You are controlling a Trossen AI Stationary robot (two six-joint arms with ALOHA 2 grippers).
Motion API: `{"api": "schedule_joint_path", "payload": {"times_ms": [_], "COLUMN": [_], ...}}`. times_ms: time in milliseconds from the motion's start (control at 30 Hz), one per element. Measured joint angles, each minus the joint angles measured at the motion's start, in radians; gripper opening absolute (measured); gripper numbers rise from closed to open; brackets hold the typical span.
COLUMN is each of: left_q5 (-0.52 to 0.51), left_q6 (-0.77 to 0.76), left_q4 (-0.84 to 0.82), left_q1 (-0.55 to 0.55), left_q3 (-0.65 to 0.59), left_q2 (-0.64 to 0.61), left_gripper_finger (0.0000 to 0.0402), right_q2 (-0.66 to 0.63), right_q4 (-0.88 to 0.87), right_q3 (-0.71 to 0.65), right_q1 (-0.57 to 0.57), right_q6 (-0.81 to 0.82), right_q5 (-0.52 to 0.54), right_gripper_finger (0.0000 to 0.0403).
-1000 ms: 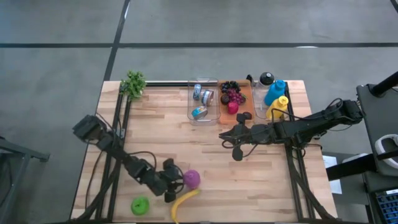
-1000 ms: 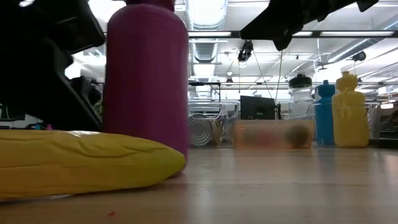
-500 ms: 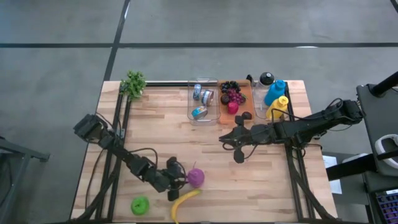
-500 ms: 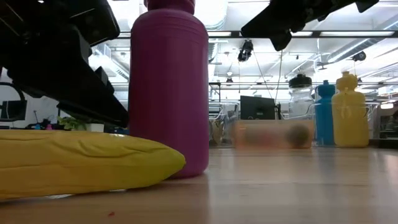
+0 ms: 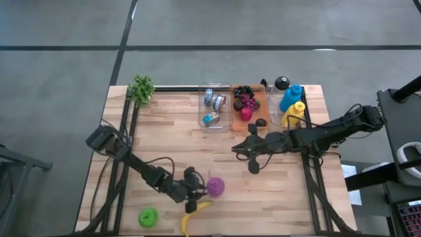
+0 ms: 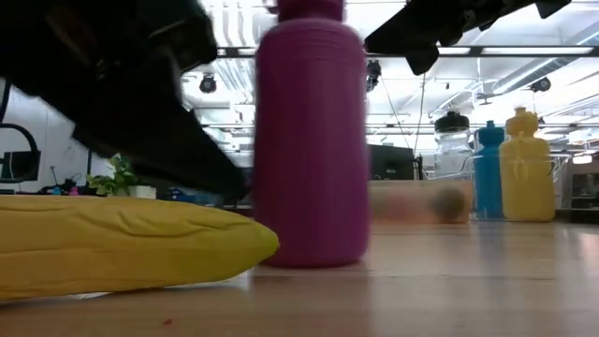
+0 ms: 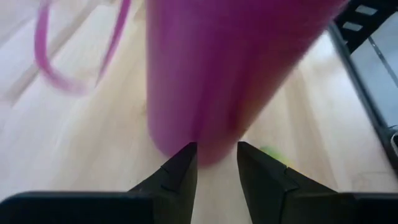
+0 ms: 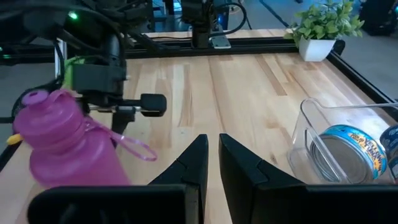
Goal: Pick & Place Food Item
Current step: Put the violet tumbler into the right transparent bin
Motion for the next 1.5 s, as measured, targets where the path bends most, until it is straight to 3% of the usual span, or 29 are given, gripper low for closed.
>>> {"api": "schedule_joint_path", "payload": {"times_ms": [433, 533, 667, 933, 1133, 1500], "left_q5": [0.017, 0.019, 0.023, 0.023, 0.023, 0.023], "left_q6": [0.187, 0.218, 0.231, 0.239, 0.238, 0.238], "left_q4": [-0.007, -0.007, -0.010, -0.010, -0.010, -0.010], "left_q1": [0.083, 0.101, 0.122, 0.133, 0.138, 0.153], "left_q3": [0.177, 0.212, 0.227, 0.226, 0.226, 0.225], "left_q2": [0.123, 0.137, 0.137, 0.134, 0.134, 0.134], "left_gripper_finger": [0.0118, 0.0118, 0.0118, 0.0118, 0.0118, 0.0118], "right_q2": [-0.007, -0.024, -0.034, -0.065, -0.064, -0.064], "right_q4": [-0.014, -0.030, -0.032, -0.048, -0.046, -0.045], "right_q3": [0.003, 0.004, 0.003, 0.007, 0.008, 0.008], "right_q1": [0.043, 0.065, 0.101, 0.126, 0.126, 0.126], "right_q6": [-0.039, -0.074, -0.132, -0.122, -0.089, -0.109], "right_q5": [-0.084, -0.144, -0.212, -0.240, -0.377, -0.392], "right_gripper_finger": [0.0034, 0.0034, 0.0034, 0.0034, 0.0034, 0.0048]}}
